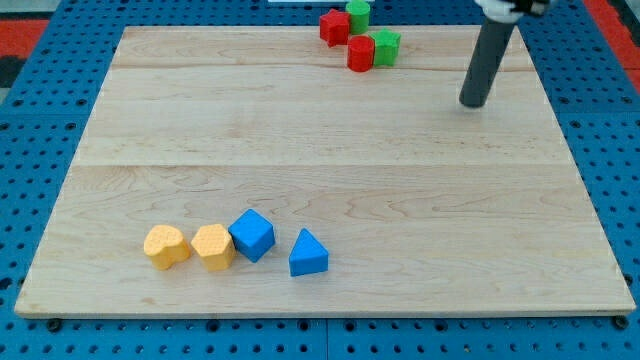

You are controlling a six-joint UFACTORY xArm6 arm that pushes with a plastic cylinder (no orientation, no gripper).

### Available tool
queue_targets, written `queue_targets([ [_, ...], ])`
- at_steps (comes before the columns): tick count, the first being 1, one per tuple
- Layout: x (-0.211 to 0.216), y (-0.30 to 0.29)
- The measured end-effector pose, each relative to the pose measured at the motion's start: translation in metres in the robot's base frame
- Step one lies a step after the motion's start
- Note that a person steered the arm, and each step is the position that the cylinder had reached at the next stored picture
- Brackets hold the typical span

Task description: Slightly push the red star towards the top left of the board

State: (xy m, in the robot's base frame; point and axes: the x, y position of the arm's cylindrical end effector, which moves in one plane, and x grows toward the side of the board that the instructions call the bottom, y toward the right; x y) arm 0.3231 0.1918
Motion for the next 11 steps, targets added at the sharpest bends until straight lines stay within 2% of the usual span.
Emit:
queue_targets([
  [1,-0.065,0.003],
  [2,-0.108,-0.001],
  [3,-0.132,-0.017],
  [4,-0.132,-0.023],
  [6,-0.130,-0.117],
  [7,-0.121,-0.129],
  [10,-0.108,-0.276],
  [11,-0.104,-0.244],
])
